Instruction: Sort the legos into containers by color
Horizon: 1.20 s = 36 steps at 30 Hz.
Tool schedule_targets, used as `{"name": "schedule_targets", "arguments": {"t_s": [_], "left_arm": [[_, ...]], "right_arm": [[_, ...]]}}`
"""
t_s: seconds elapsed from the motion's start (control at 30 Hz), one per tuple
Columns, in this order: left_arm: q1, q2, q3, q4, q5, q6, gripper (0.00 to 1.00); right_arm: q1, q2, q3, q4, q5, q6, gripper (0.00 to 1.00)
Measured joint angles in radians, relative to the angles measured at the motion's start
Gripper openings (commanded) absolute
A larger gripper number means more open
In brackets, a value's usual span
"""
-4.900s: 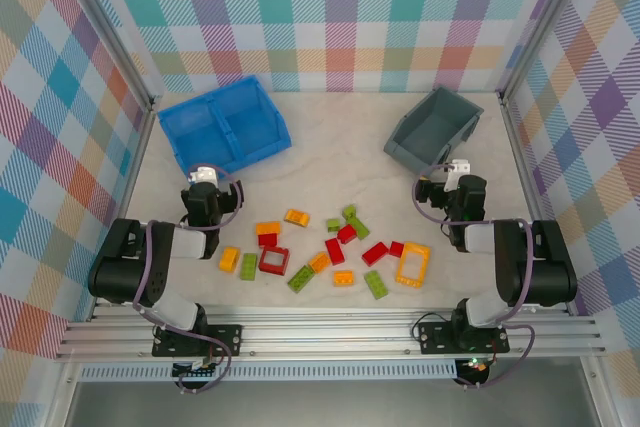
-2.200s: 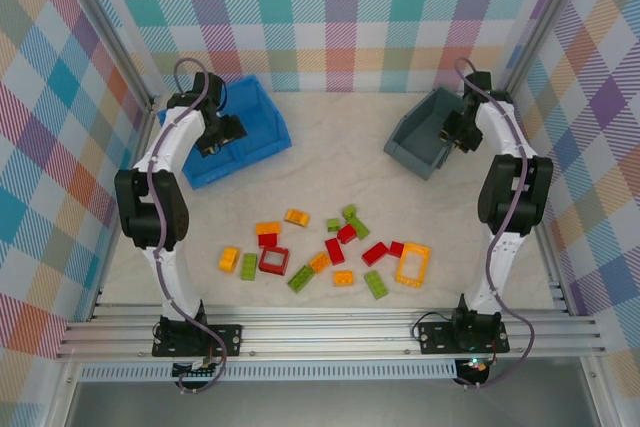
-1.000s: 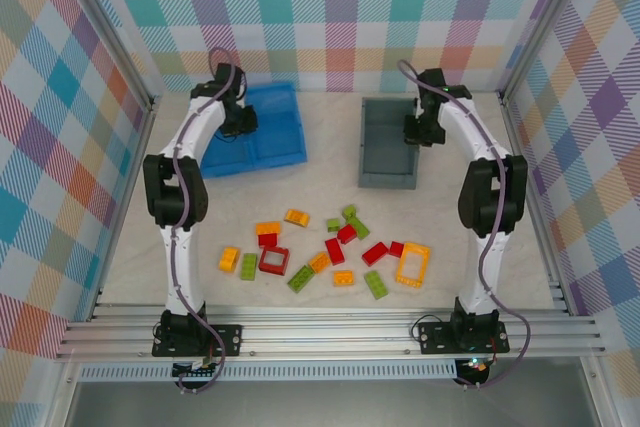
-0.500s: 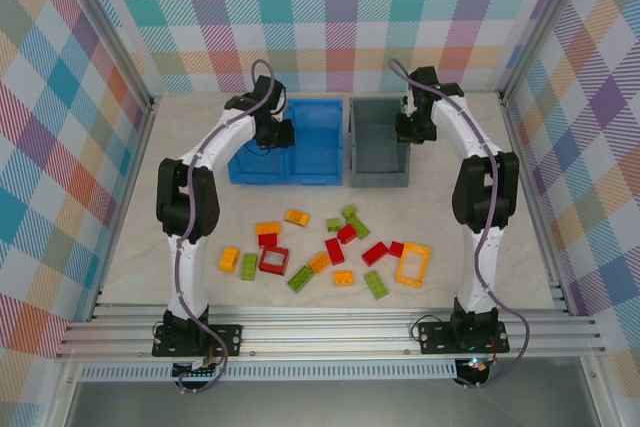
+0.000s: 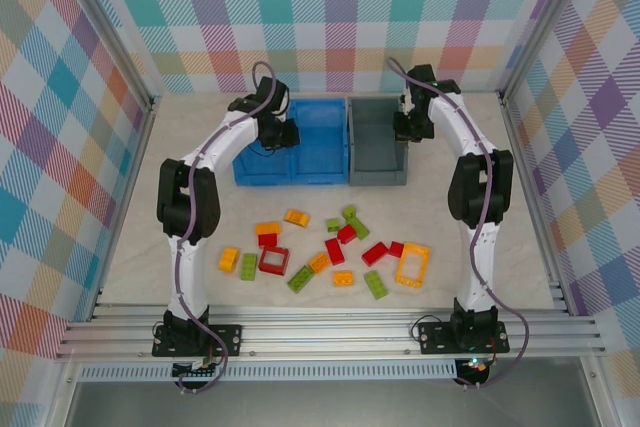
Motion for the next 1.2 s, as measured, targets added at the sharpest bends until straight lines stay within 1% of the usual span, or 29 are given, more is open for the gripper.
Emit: {"name": "schedule_targets", "arguments": {"t_s": [0.03, 0.07, 0.1, 0.13, 0.17, 0.27, 0.3, 0.4, 0.43, 0.47, 0.5, 0.57, 0.63, 0.7, 0.77, 0.87, 0.97, 1.03, 1.07, 1.1, 1.2], "left_arm": [[-0.002, 0.000, 0.000, 0.000, 0.001, -0.002, 0.00], [-0.003, 0.000, 0.000, 0.000, 0.003, -0.003, 0.02], [-0.005, 0.000, 0.000, 0.000, 0.006, -0.003, 0.14], [-0.005, 0.000, 0.000, -0.001, 0.007, -0.003, 0.21], [-0.006, 0.000, 0.000, -0.002, 0.006, -0.002, 0.25], [-0.006, -0.001, -0.006, -0.003, 0.003, -0.006, 0.43], [-0.006, -0.003, -0.012, -0.002, 0.003, -0.011, 0.47], [-0.010, -0.033, -0.032, -0.010, -0.004, -0.026, 0.55], [-0.011, -0.050, -0.036, -0.014, -0.010, -0.029, 0.63], [-0.013, -0.072, -0.039, -0.018, -0.017, -0.031, 0.67], [-0.013, -0.103, -0.046, -0.017, -0.026, -0.035, 0.69], [-0.015, -0.171, -0.074, -0.011, -0.040, -0.052, 0.70], [-0.018, -0.262, -0.116, 0.010, -0.055, -0.064, 0.70], [-0.027, -0.362, -0.175, 0.040, -0.060, -0.079, 0.70], [-0.060, -0.456, -0.244, 0.074, -0.065, -0.092, 0.69], [-0.186, -0.595, -0.369, 0.135, -0.074, -0.123, 0.69], [-0.387, -0.708, -0.532, 0.233, -0.099, -0.173, 0.69], [-0.537, -0.761, -0.658, 0.304, -0.133, -0.223, 0.68], [-0.597, -0.774, -0.706, 0.331, -0.154, -0.245, 0.68], [-0.673, -0.782, -0.759, 0.362, -0.188, -0.270, 0.68], [-0.853, -0.779, -0.850, 0.407, -0.287, -0.324, 0.68]], "right_arm": [[0.000, 0.000, 0.000, 0.000, -0.002, 0.001, 0.19], [0.000, 0.000, 0.000, 0.000, -0.003, 0.001, 0.24], [0.000, 0.000, 0.000, 0.000, -0.005, 0.006, 0.31], [0.000, 0.000, 0.000, 0.000, -0.007, 0.009, 0.36], [0.000, 0.000, 0.000, 0.000, -0.006, 0.009, 0.39], [0.000, -0.001, 0.000, 0.000, -0.002, 0.018, 0.48], [0.000, -0.004, 0.000, 0.000, 0.002, 0.022, 0.50], [0.000, -0.032, 0.000, -0.001, 0.023, 0.034, 0.55], [0.000, -0.051, 0.000, -0.002, 0.035, 0.040, 0.56], [0.000, -0.082, -0.003, -0.002, 0.050, 0.054, 0.57], [0.000, -0.123, -0.016, 0.001, 0.065, 0.066, 0.58], [0.000, -0.222, -0.066, 0.006, 0.089, 0.095, 0.57], [0.000, -0.356, -0.145, 0.012, 0.112, 0.139, 0.52], [0.001, -0.510, -0.254, 0.028, 0.128, 0.201, 0.46], [0.006, -0.663, -0.385, 0.028, 0.141, 0.267, 0.41], [0.032, -0.877, -0.618, 0.017, 0.148, 0.376, 0.39], [0.063, -1.023, -0.858, -0.005, 0.134, 0.476, 0.37], [0.083, -1.076, -1.013, -0.030, 0.119, 0.531, 0.37], [0.091, -1.090, -1.070, -0.034, 0.113, 0.552, 0.37], [0.099, -1.099, -1.123, -0.039, 0.105, 0.570, 0.37], [0.117, -1.110, -1.237, -0.041, 0.076, 0.612, 0.37]]}}
